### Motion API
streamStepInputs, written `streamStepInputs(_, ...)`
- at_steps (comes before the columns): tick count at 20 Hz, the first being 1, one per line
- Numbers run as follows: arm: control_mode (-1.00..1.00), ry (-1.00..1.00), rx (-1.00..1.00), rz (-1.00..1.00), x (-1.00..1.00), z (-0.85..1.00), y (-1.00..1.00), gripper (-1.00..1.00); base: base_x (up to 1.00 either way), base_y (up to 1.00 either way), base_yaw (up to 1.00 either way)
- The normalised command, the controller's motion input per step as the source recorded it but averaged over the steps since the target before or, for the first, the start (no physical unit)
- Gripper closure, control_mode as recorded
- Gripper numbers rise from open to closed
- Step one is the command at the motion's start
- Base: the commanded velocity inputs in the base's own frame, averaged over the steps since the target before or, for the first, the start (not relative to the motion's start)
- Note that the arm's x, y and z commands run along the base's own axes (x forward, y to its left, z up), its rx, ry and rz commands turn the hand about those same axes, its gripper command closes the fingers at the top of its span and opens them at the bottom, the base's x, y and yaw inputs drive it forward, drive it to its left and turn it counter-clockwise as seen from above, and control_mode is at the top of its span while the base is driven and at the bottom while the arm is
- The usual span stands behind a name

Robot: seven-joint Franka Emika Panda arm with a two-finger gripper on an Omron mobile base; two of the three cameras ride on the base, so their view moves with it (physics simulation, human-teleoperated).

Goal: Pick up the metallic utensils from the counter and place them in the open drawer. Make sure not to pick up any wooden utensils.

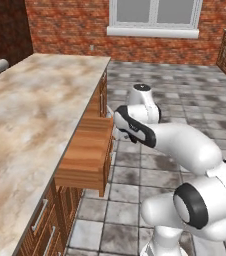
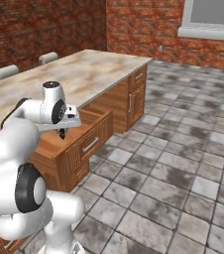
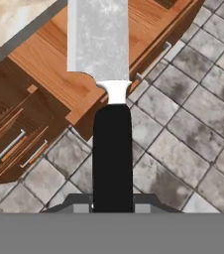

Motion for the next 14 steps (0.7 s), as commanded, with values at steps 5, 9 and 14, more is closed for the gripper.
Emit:
streamStepInputs(5,-1.0,0.0,-0.01,0.0,0.23,-0.54,0.22,1.0,0.0,0.0,0.0)
streamStepInputs(9,-1.0,-0.11,0.02,0.0,0.28,-0.77,0.41,1.0,0.0,0.0,0.0)
streamStepInputs(14,-1.0,-0.21,0.03,0.0,0.29,-0.11,0.25,1.0,0.0,0.0,0.0)
